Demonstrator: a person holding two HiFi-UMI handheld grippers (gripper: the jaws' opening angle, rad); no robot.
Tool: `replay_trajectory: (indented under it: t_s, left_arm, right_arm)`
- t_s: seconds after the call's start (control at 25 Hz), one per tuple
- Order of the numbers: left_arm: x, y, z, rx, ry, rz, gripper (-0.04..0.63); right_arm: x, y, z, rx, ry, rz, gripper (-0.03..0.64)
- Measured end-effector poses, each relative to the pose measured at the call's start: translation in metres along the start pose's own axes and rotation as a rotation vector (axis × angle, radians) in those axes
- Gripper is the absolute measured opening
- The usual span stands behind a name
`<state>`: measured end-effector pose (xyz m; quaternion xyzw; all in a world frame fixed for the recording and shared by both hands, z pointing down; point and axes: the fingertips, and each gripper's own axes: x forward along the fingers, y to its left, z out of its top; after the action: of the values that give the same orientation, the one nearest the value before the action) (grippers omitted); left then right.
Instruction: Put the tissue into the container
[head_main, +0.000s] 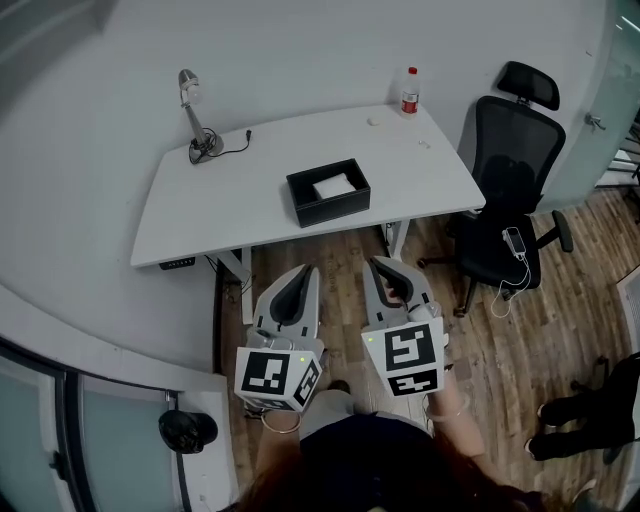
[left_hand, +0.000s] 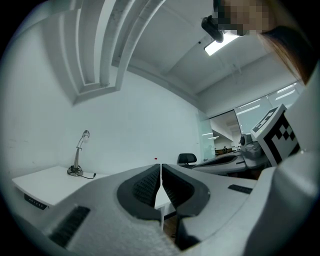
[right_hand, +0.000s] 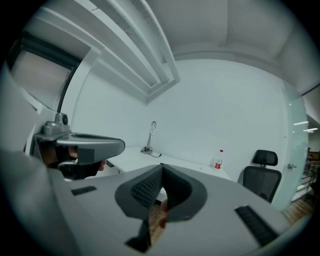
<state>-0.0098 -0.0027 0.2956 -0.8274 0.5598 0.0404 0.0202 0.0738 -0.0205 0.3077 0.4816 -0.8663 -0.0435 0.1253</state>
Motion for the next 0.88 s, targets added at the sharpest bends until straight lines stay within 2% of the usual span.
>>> replay_trajectory:
  t_s: [0.44, 0.64, 0.88]
  left_arm:
    - [-0.041, -0.044, 0.008, 0.04, 0.014, 0.062, 0.032]
    - [-0.057, -0.063, 0.011, 0.055, 0.02, 0.067, 0.032]
    - [-0.073, -0.08, 0.012, 0.067, 0.026, 0.074, 0.032]
  right_arm:
    - [-0.067, 0.003, 0.007, 0.1, -0.122, 0.083, 0.02]
    - [-0.098, 0.001, 0.014, 0.066, -0.195, 0.047, 0.02]
    - [-0.124, -0.003, 0.013, 0.038, -0.2, 0.01, 0.02]
